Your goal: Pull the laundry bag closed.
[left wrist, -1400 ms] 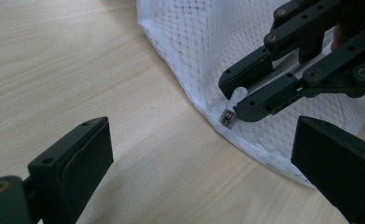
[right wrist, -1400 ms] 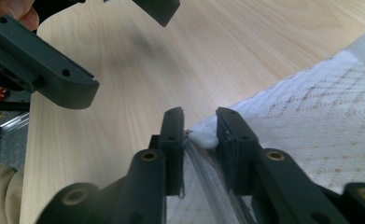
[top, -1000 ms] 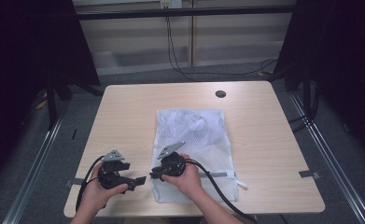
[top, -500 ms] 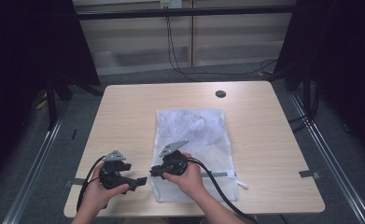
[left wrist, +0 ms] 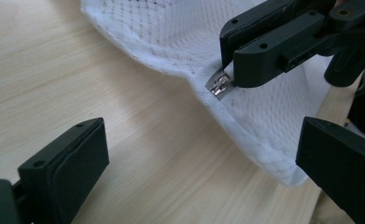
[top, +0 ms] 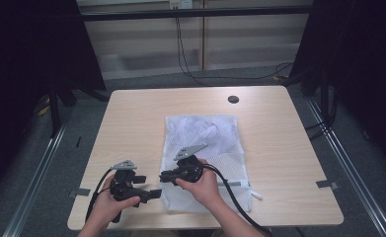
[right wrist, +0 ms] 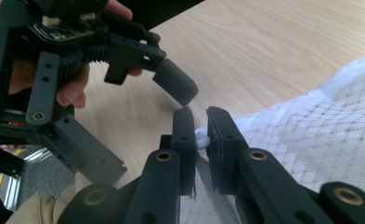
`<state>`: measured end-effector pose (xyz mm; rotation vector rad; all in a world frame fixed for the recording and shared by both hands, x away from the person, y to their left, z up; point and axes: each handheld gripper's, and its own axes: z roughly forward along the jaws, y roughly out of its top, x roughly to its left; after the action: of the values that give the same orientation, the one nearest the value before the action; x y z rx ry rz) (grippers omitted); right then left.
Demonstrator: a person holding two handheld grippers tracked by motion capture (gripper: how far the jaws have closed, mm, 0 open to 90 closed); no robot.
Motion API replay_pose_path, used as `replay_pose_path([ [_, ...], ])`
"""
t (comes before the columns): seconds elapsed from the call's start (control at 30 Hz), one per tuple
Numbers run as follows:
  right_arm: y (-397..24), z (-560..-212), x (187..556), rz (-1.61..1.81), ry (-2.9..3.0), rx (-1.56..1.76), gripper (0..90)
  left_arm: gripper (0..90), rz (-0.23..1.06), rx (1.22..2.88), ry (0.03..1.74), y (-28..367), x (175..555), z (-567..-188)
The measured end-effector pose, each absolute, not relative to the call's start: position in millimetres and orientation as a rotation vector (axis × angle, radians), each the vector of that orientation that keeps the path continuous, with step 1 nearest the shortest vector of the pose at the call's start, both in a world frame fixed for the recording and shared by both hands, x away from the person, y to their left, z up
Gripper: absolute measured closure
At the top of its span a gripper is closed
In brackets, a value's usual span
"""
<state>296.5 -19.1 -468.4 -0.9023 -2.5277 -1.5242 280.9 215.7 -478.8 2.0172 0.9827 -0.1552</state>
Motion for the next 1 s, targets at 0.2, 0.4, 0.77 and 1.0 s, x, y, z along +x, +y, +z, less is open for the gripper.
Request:
replay_pose_path([
  [0.2, -22, -462, 295, -1.558, -2.504, -0.917, 82.0, 3.9, -0.204, 1.992, 0.983, 208, 283, -481],
  [0.4, -21, -461, 295, -1.569, -2.497, -0.921, 82.0, 12.8, -0.22, 1.96, 0.987, 203, 285, -481],
  [0.77, -23, -458, 295, -1.573, -2.494, -0.921, 82.0, 28.6, -0.23, 1.984, 0.929, 194, 287, -488],
  [1.0, -23, -458, 295, -1.583, -2.476, -0.924, 82.0, 40.6, -0.25, 1.942, 0.923, 193, 288, -488],
])
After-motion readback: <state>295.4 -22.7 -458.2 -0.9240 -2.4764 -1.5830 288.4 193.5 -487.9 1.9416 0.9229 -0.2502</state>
